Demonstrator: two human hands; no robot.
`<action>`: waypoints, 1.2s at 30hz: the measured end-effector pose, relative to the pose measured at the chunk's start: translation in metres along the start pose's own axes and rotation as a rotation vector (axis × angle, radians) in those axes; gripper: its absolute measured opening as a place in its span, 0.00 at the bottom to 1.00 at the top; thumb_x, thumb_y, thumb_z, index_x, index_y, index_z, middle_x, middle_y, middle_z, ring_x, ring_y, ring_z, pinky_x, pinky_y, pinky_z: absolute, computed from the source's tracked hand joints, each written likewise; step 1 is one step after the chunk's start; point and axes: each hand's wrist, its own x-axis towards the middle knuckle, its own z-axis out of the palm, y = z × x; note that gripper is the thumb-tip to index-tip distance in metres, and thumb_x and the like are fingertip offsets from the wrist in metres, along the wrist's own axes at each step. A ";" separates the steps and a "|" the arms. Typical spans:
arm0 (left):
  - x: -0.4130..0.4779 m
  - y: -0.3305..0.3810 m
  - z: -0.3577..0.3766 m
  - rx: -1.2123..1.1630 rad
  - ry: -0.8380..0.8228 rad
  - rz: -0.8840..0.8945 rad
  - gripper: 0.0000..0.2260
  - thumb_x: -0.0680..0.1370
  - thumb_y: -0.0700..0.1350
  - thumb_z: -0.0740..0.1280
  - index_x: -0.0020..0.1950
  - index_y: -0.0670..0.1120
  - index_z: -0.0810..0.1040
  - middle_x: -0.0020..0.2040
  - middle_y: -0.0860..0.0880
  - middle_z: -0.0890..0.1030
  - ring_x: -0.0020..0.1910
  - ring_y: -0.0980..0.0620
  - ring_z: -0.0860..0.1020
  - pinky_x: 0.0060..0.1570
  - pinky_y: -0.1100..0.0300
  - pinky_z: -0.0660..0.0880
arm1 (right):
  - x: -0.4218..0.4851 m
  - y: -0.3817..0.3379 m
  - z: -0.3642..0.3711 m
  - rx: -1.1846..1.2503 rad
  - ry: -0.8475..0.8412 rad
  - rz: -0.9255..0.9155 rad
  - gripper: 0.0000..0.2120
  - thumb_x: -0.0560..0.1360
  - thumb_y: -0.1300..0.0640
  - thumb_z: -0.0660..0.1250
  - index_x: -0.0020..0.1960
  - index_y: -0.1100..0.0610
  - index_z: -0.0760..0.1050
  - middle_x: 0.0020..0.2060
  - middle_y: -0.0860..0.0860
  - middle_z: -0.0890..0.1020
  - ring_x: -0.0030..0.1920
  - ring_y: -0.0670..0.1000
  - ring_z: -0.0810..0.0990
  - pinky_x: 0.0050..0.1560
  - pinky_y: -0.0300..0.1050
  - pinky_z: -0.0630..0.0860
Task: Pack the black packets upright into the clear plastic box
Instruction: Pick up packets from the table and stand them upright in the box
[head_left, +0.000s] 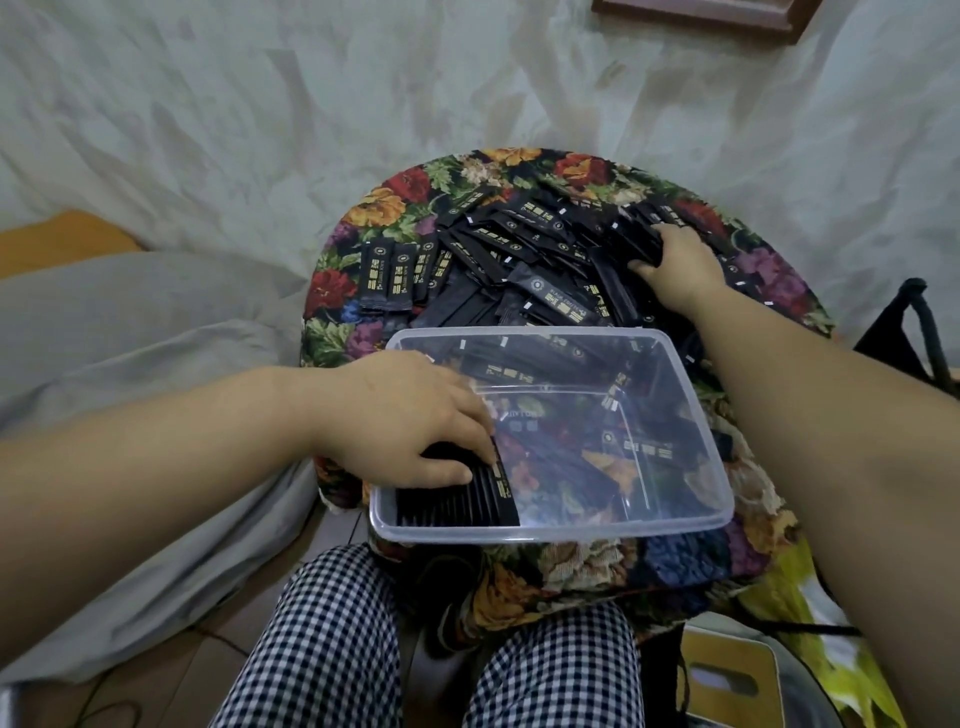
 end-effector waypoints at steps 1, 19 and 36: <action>0.000 0.000 0.000 0.002 -0.008 -0.003 0.31 0.71 0.65 0.40 0.67 0.61 0.71 0.69 0.61 0.69 0.67 0.57 0.66 0.63 0.56 0.66 | 0.000 0.000 -0.003 0.008 0.019 -0.019 0.26 0.77 0.51 0.66 0.71 0.58 0.65 0.66 0.60 0.70 0.64 0.63 0.71 0.62 0.57 0.70; 0.003 0.003 -0.003 0.039 -0.072 -0.019 0.26 0.73 0.63 0.46 0.69 0.62 0.68 0.70 0.61 0.67 0.69 0.58 0.64 0.62 0.59 0.62 | -0.179 -0.094 -0.085 0.694 -0.485 -0.105 0.06 0.77 0.60 0.66 0.52 0.56 0.71 0.35 0.54 0.80 0.31 0.47 0.78 0.28 0.37 0.73; 0.003 0.001 0.003 0.094 0.003 0.020 0.28 0.74 0.67 0.43 0.68 0.62 0.69 0.69 0.60 0.69 0.67 0.55 0.67 0.62 0.56 0.66 | -0.212 -0.118 -0.025 0.268 -0.617 0.030 0.13 0.70 0.52 0.73 0.53 0.54 0.78 0.46 0.52 0.83 0.48 0.52 0.80 0.50 0.46 0.77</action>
